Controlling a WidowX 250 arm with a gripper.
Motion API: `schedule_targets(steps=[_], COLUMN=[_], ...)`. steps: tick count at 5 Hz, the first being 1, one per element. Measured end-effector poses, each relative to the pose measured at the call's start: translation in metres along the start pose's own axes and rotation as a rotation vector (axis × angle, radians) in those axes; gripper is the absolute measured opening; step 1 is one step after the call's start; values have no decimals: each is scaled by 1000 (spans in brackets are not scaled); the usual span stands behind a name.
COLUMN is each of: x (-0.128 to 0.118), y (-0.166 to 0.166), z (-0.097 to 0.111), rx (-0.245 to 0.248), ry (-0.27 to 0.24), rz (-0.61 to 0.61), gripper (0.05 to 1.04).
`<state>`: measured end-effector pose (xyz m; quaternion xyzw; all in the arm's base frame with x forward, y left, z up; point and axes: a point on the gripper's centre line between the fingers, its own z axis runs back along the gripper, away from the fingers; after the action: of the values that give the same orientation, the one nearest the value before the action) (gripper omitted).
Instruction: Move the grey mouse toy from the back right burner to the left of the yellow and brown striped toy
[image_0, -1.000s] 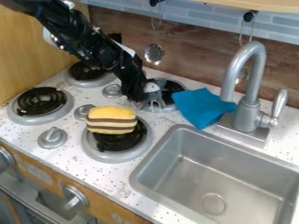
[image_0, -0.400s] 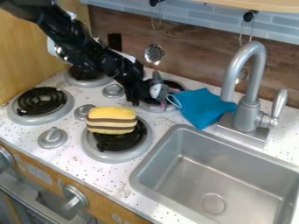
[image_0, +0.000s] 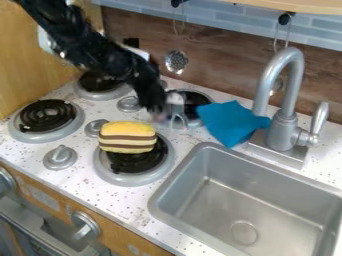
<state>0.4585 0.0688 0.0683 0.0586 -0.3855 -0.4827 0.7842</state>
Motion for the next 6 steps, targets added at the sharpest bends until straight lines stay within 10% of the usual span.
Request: schedule_targets(steps=[3, 6], x=[-39, -134], y=[24, 15], z=[118, 187], rx=[305, 408], ry=[253, 523], rz=[30, 228], gripper=[79, 79])
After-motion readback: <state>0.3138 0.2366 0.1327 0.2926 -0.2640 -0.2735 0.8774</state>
